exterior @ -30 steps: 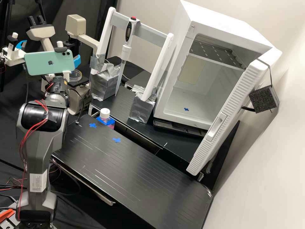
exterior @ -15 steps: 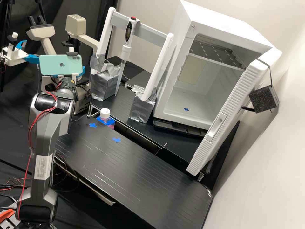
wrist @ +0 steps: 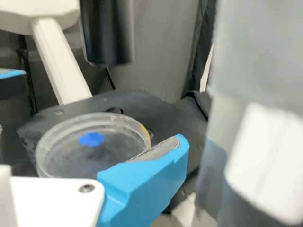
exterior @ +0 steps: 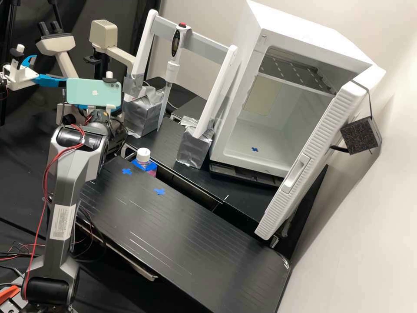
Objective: Move the petri dish to the bench
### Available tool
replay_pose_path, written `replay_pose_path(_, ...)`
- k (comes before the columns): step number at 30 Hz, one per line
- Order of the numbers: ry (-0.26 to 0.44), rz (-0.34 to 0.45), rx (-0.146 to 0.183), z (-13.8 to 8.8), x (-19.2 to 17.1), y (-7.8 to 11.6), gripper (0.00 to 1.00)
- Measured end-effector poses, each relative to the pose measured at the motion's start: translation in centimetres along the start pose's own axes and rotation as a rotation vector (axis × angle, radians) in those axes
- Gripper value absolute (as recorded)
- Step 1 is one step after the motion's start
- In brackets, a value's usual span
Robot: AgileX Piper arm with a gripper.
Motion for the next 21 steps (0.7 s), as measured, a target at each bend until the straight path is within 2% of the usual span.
replay_pose_path(3,-0.003,-0.003,-0.007,0.14,0.07,-0.13,1.0)
replay_pose_path(9,-0.008,0.011,-0.047,0.19,0.07,0.01,1.0)
replay_pose_path(16,-0.037,0.028,-0.058,0.16,0.2,0.41,1.0)
replay_pose_path(17,-0.042,0.031,-0.055,0.21,0.2,0.44,0.0)
replay_pose_path(21,-0.055,0.034,-0.052,0.45,0.3,0.37,0.0)
